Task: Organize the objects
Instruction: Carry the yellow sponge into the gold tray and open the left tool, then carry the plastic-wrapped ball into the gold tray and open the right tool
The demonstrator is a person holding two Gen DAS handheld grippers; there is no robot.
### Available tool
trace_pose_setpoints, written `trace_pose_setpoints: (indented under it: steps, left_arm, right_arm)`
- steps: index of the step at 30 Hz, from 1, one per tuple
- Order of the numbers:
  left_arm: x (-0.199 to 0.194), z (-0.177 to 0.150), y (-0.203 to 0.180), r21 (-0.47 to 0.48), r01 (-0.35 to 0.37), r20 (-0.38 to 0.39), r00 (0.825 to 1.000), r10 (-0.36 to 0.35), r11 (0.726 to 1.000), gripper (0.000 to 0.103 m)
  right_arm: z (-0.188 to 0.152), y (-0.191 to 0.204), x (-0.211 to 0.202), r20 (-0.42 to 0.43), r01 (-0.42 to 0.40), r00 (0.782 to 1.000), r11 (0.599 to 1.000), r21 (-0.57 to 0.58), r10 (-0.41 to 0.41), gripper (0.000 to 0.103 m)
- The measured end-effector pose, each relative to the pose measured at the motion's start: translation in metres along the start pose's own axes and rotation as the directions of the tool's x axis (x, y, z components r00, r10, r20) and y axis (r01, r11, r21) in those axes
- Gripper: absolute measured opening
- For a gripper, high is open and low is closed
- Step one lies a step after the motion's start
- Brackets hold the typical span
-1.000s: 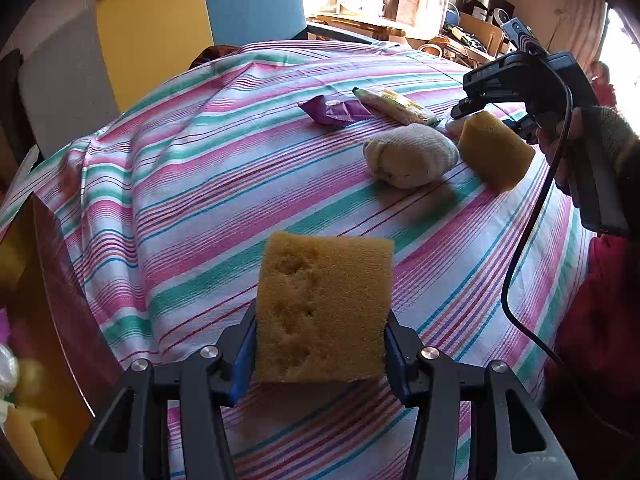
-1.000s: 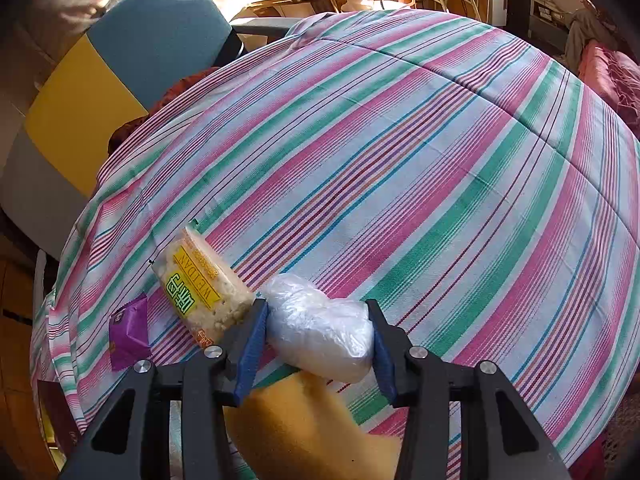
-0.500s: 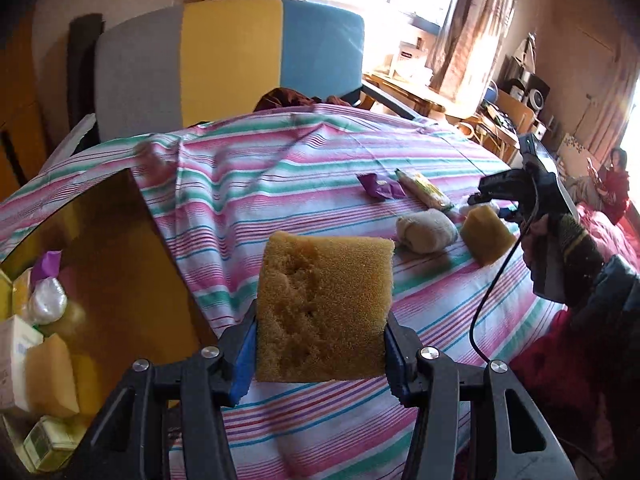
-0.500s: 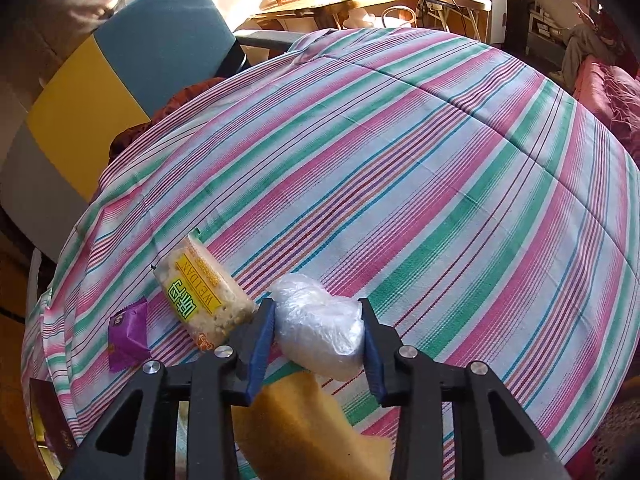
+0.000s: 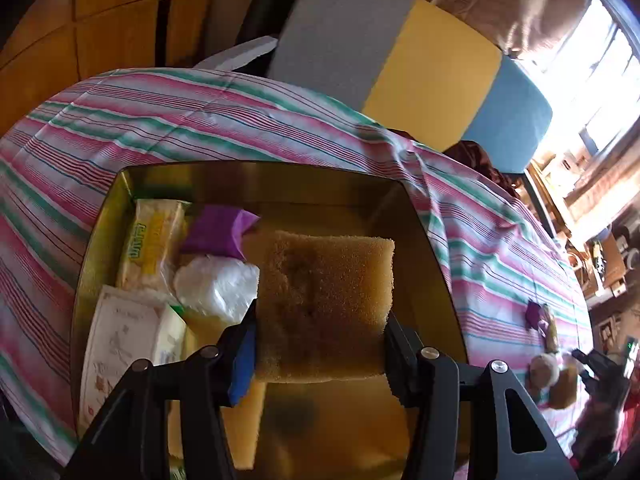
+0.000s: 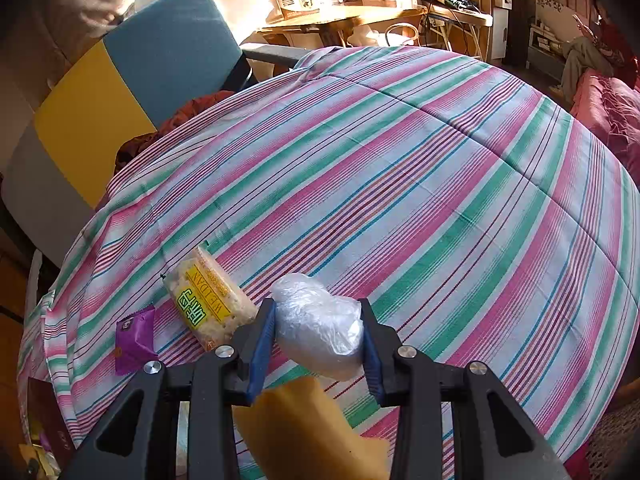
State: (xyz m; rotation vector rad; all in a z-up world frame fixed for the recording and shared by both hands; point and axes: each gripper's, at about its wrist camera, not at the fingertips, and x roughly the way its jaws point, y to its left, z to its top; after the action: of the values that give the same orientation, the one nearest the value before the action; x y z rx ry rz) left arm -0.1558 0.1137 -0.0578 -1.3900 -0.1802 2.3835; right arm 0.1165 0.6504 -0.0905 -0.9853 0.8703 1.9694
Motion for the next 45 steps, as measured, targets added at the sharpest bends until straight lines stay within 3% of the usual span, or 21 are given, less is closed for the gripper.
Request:
trace_pose_setpoints:
  steps: [5, 8, 10, 13, 19, 30, 36, 39, 45]
  left_arm:
    - [0.036, 0.025, -0.001, -0.006, -0.047, -0.023, 0.999, 0.047, 0.999, 0.055]
    - [0.059, 0.038, -0.004, 0.020, -0.111, -0.027, 0.993, 0.112, 0.994, 0.057]
    - [0.071, 0.045, -0.001, 0.023, -0.164, -0.030, 0.986, 0.164, 0.986, 0.060]
    - [0.072, 0.051, 0.004, 0.025, -0.186, -0.016, 0.982, 0.187, 0.982, 0.066]
    - [0.035, 0.030, 0.001, 0.083, -0.198, 0.078, 0.978, 0.192, 0.977, 0.066]
    - [-0.060, -0.047, -0.015, 0.170, -0.200, 0.224, 0.961, 0.160, 0.965, 0.067]
    - [-0.086, -0.075, -0.018, 0.187, -0.202, 0.247, 0.957, 0.153, 0.961, 0.067]
    - [-0.095, -0.086, -0.017, 0.198, -0.209, 0.253, 0.955, 0.156, 0.958, 0.067]
    - [-0.100, -0.095, -0.008, 0.189, -0.200, 0.244, 0.958, 0.151, 0.961, 0.067]
  right_arm:
    - [0.000, 0.019, 0.011, 0.012, 0.006, 1.000, 1.000, -0.019, -0.005, 0.039]
    - [0.000, 0.020, 0.012, 0.010, 0.008, 1.000, 1.000, -0.026, -0.008, 0.039]
    - [-0.001, 0.018, 0.010, 0.007, 0.010, 1.000, 1.000, -0.029, -0.010, 0.039]
    - [-0.001, 0.017, 0.009, 0.007, 0.012, 1.000, 0.999, -0.033, -0.012, 0.039]
    - [-0.001, 0.011, 0.003, 0.018, 0.009, 1.000, 1.000, -0.020, -0.009, 0.039]
    - [0.000, 0.009, -0.017, 0.085, -0.052, 0.995, 0.999, -0.006, 0.053, 0.039]
    - [-0.007, 0.033, -0.033, 0.119, -0.120, 0.984, 0.986, -0.115, 0.133, 0.039]
    - [-0.014, 0.051, -0.039, 0.096, -0.174, 0.976, 0.968, -0.181, 0.193, 0.039]
    - [-0.041, 0.105, -0.060, 0.028, -0.257, 0.958, 0.901, -0.349, 0.284, 0.039]
